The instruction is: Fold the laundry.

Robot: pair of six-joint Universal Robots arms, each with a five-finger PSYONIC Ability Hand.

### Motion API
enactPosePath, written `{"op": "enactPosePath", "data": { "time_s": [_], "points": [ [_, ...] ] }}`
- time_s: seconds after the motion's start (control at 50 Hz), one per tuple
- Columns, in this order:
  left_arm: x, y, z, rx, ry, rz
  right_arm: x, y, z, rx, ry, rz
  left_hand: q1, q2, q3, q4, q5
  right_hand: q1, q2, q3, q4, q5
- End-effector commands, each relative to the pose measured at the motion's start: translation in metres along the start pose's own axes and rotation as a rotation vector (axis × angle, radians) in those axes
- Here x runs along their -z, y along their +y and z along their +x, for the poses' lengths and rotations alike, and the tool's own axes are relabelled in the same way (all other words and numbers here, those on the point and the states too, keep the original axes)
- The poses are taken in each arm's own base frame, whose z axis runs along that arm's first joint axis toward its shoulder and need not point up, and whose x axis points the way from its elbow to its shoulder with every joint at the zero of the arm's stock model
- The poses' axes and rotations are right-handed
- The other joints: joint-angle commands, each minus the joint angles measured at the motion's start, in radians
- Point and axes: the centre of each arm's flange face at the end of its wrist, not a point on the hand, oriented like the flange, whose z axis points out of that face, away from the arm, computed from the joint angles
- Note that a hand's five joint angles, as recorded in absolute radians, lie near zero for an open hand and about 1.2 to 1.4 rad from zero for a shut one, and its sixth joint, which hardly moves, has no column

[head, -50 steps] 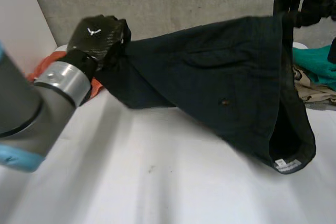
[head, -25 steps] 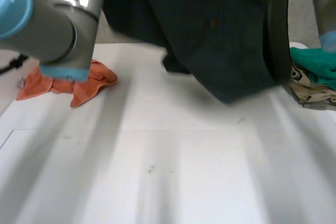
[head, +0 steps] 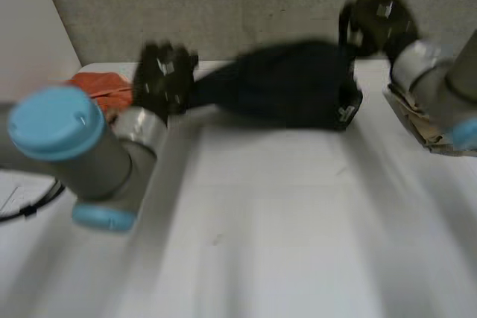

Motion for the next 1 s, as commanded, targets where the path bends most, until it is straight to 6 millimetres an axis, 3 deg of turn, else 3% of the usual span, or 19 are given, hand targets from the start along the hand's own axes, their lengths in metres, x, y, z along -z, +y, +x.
{"op": "enactPosePath", "data": {
  "time_s": [0.02, 0.14, 0.24, 0.34, 0.46, 0.56, 0.72, 0.86, 1.0],
  "points": [
    [0.047, 0.048, 0.033, -0.010, 0.123, -0.186, 0.050, 0.077, -0.011, 0.046, -0.039, -0.344, 0.225, 0.197, 0.200, 0.196, 0.233, 0.245, 0.214, 0.203, 0.196, 0.248],
    [0.067, 0.046, 0.032, -0.019, 0.154, -0.241, 0.078, 0.089, -0.023, 0.156, -0.102, -0.497, 0.225, 0.197, 0.200, 0.196, 0.233, 0.167, 0.137, 0.125, 0.118, 0.170],
    [0.078, 0.040, 0.030, -0.017, 0.175, -0.250, 0.096, 0.054, -0.023, 0.148, -0.094, -0.514, -0.419, -0.447, -0.444, -0.448, -0.411, -0.634, -0.664, -0.676, -0.682, -0.631],
    [0.080, 0.046, 0.028, -0.017, 0.171, -0.272, 0.105, 0.025, -0.018, 0.106, -0.010, -0.485, -0.741, -0.768, -0.766, -0.769, -0.733, -0.723, -0.753, -0.765, -0.772, -0.720],
    [0.081, 0.052, 0.022, -0.017, 0.156, -0.298, 0.123, -0.001, -0.014, 0.052, 0.103, -0.464, -0.770, -0.798, -0.795, -0.799, -0.762, -0.802, -0.833, -0.844, -0.851, -0.799],
    [0.082, 0.058, 0.014, -0.009, 0.133, -0.328, 0.141, -0.010, -0.021, 0.027, 0.138, -0.478, -0.770, -0.798, -0.795, -0.799, -0.762, -0.802, -0.833, -0.844, -0.851, -0.800],
    [0.084, 0.070, -0.007, 0.042, 0.094, -0.436, 0.168, 0.019, -0.055, -0.166, 0.102, -0.568, -0.770, -0.798, -0.795, -0.799, -0.762, -0.788, -0.818, -0.830, -0.837, -0.785],
    [0.068, 0.073, -0.012, 0.218, 0.102, -0.439, 0.156, 0.073, -0.077, -0.276, 0.086, -0.585, -0.758, -0.786, -0.784, -0.787, -0.751, -0.791, -0.821, -0.833, -0.840, -0.788],
    [0.053, 0.088, 0.000, 0.330, 0.129, -0.477, 0.140, 0.099, -0.079, -0.234, 0.134, -0.551, -0.723, -0.751, -0.748, -0.752, -0.715, -0.747, -0.777, -0.789, -0.796, -0.744]
  ]
}}
